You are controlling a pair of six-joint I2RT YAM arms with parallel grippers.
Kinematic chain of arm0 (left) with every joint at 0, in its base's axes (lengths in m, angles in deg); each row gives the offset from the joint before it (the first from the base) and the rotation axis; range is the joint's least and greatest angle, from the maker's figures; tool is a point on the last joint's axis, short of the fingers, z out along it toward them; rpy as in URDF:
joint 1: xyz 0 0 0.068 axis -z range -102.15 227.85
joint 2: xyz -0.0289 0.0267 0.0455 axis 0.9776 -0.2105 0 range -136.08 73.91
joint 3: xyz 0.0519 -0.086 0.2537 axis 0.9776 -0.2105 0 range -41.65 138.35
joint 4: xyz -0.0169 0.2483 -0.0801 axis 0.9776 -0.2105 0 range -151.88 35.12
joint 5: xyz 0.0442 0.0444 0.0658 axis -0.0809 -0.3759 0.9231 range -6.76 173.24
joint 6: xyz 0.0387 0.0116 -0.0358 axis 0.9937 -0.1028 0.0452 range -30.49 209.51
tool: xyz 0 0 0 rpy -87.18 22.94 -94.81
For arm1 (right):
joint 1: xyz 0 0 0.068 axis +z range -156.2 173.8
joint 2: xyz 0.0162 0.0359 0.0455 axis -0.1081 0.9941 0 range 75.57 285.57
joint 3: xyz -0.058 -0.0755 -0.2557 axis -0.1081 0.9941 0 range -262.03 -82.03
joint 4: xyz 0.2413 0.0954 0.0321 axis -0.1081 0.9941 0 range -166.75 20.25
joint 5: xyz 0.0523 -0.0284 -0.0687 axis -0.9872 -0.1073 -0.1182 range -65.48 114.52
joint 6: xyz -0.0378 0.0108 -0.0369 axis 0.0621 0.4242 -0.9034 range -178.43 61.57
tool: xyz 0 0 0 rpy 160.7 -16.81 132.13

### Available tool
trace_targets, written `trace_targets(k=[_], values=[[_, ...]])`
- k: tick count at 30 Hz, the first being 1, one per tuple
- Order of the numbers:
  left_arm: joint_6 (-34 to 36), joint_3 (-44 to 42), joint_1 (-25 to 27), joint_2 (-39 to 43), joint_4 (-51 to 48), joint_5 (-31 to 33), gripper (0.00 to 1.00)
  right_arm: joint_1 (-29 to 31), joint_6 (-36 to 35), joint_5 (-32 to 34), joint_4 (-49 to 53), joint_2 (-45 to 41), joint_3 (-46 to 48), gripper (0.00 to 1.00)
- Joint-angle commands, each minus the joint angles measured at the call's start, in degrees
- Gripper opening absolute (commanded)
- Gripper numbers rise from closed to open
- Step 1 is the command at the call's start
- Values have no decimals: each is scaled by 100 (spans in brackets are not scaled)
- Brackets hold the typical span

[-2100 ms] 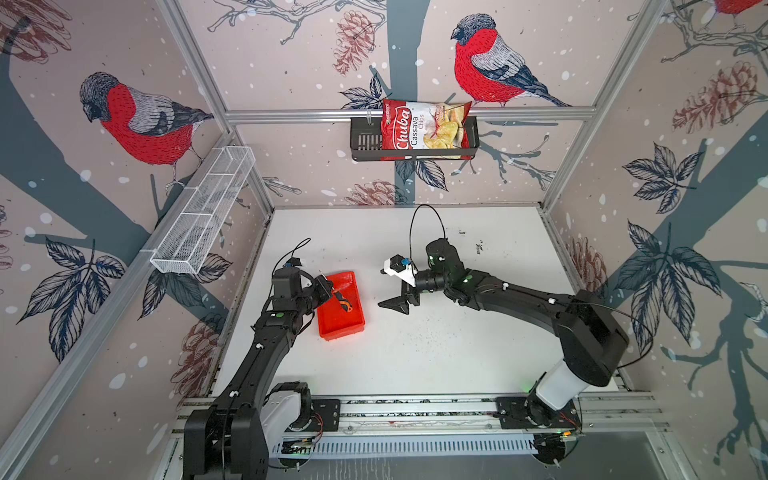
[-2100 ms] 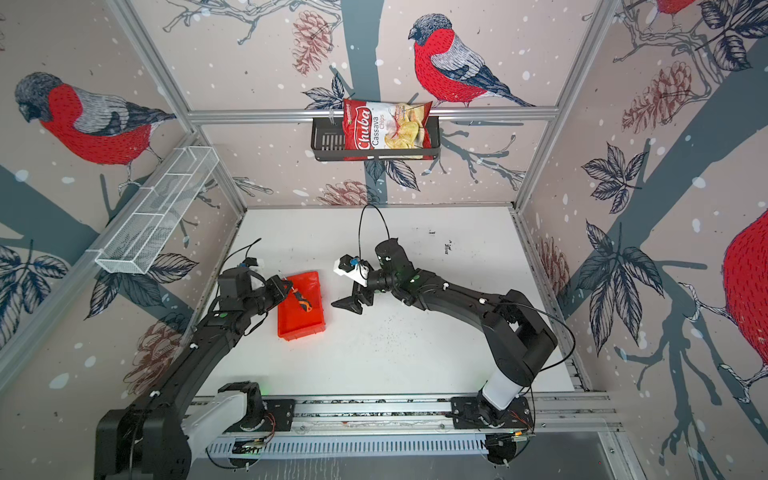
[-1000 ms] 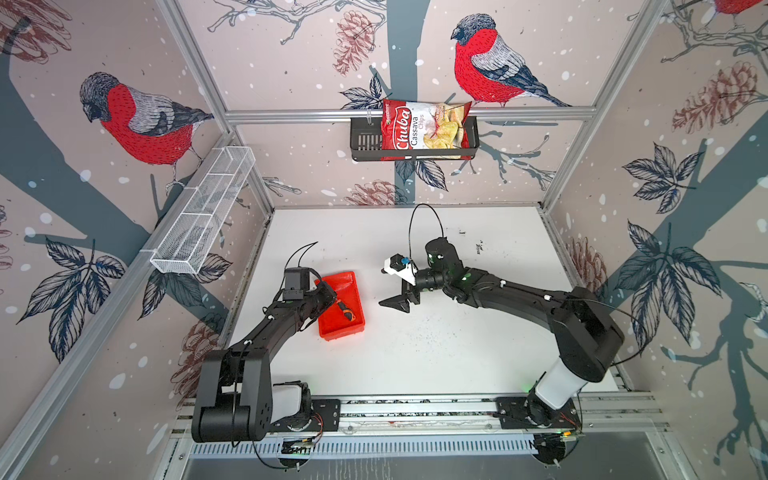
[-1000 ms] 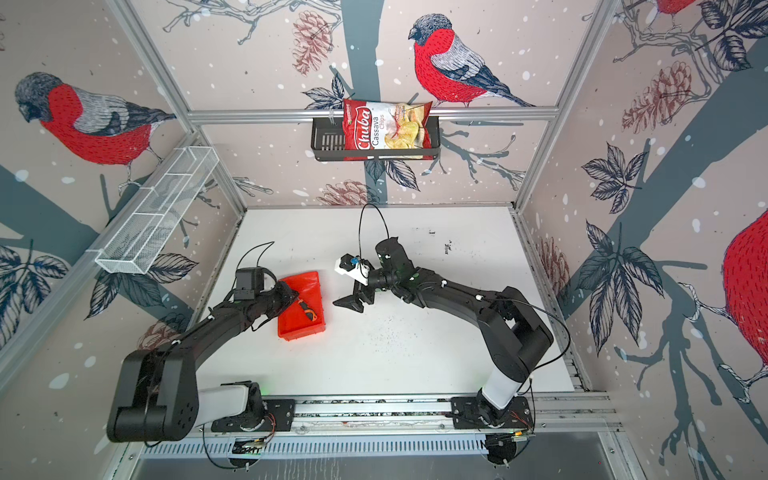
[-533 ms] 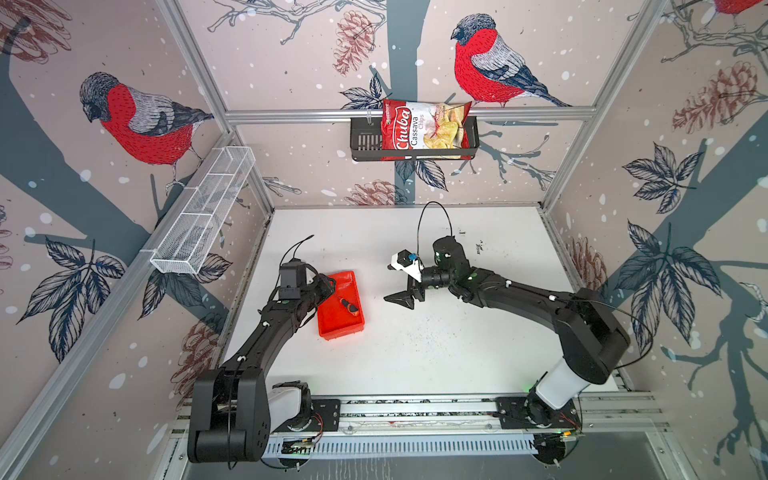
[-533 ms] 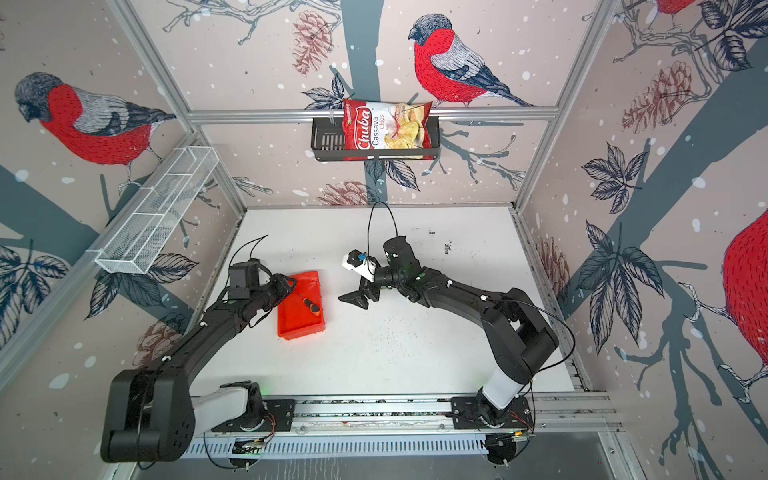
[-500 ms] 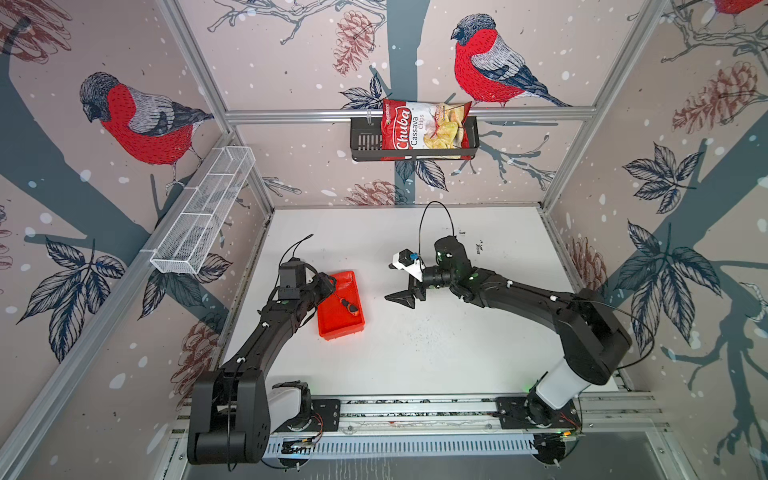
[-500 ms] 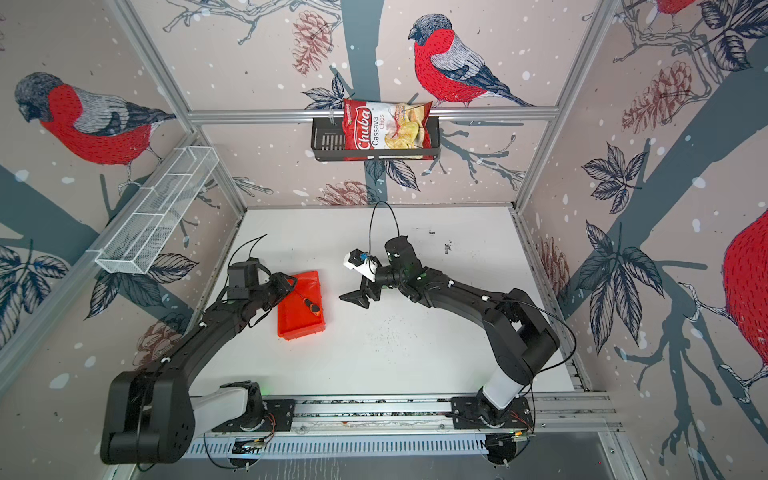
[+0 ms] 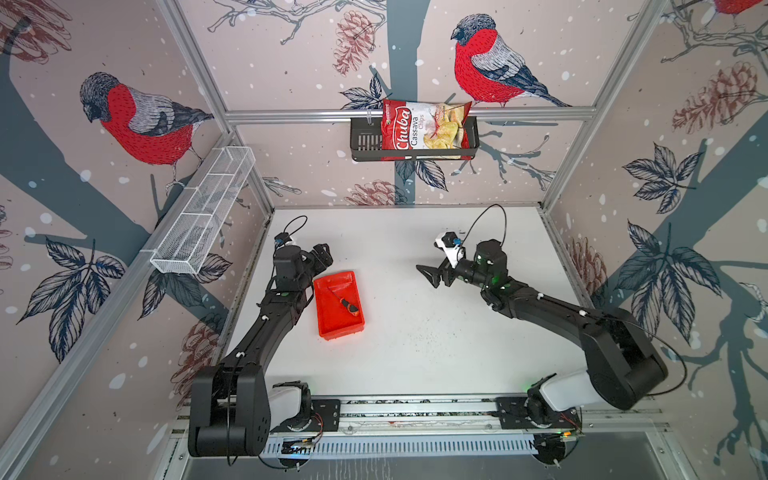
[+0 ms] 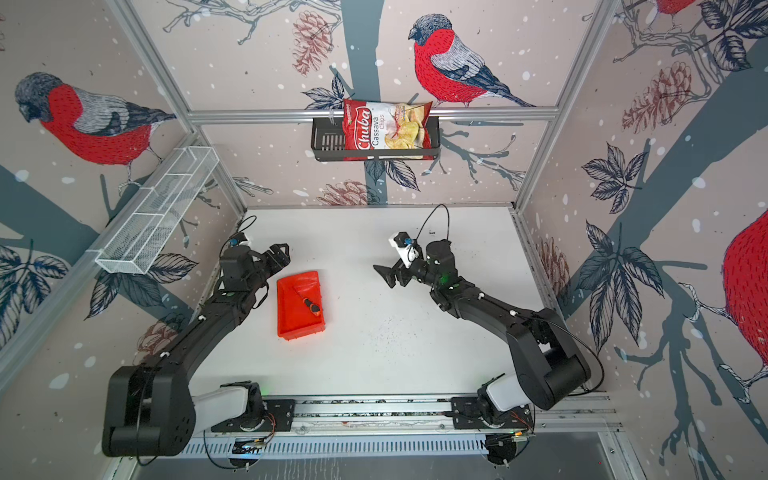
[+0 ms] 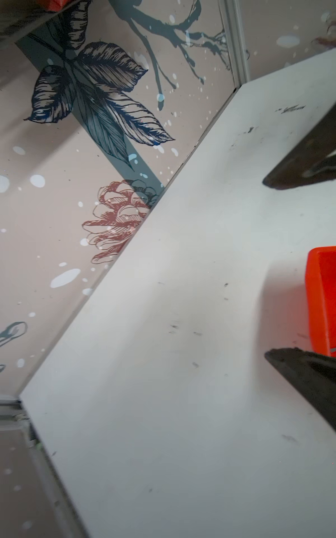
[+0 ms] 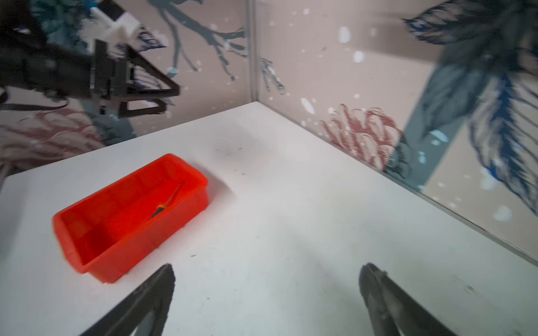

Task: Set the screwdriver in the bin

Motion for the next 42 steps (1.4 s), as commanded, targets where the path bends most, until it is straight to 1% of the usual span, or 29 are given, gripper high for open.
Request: trace_targets(k=[1, 3, 5, 7, 8, 10, 12, 15, 17, 20, 22, 25, 28, 31, 33, 34, 36, 39, 42], values=[[995, -36, 16, -59, 665, 484, 85, -286, 647, 1164, -829, -340, 370, 100], [1373, -223, 12, -47, 1007, 590, 86, -507, 837, 1594, -950, -580, 619, 100], [1598, -553, 15, -86, 1617, 631, 86, -754, 1043, 2044, -1068, -816, 856, 100], [1907, -947, 8, -179, 2395, 420, 90, -980, 1084, 2577, -1028, -978, 1075, 100], [2058, -1063, 9, -230, 2603, 339, 92, -1064, 1081, 2854, -969, -1148, 1149, 100], [2290, -1223, 13, -378, 2820, 292, 98, -1221, 1026, 3491, -715, -1344, 1314, 100], [2527, -1298, 15, -485, 2858, 296, 99, -1380, 980, 3943, -725, -1504, 1606, 100], [2850, -1524, 9, -671, 3228, 437, 98, -1763, 1137, 4271, -930, -1643, 2070, 100], [2926, -1660, 10, -763, 3451, 700, 98, -2020, 1280, 4321, -1276, -1656, 2396, 100], [2911, -2132, 7, -930, 4477, 926, 98, -2306, 1372, 4375, -2209, -1503, 2925, 100], [2999, -2469, -9, -1152, 5363, 902, 98, -2445, 1332, 4358, -2796, -1250, 3138, 100], [2886, -2600, -71, -1530, 5911, 891, 98, -2545, 1230, 4290, -3401, -725, 3198, 100], [2861, -2682, -128, -1868, 6333, 726, 98, -2581, 1186, 3989, -3581, -310, 3095, 100], [2874, -2725, -139, -1885, 6408, 661, 98, -2580, 1051, 3675, -3903, 168, 3052, 100], [2878, -2690, -134, -1880, 6333, 686, 98, -2564, 1002, 3679, -4070, 471, 2976, 100], [2887, -2690, -134, -1902, 6365, 671, 98, -2552, 1023, 3734, -4053, 490, 2951, 100], [2896, -2689, -136, -1895, 6341, 669, 98, -2633, 1112, 3616, -3614, 403, 2809, 100], [2913, -2683, -132, -1899, 6339, 672, 98, -2754, 1175, 3392, -3524, 421, 2759, 100], [2913, -2689, -129, -1899, 6366, 656, 98, -2766, 1177, 3369, -3526, 421, 2759, 100]])
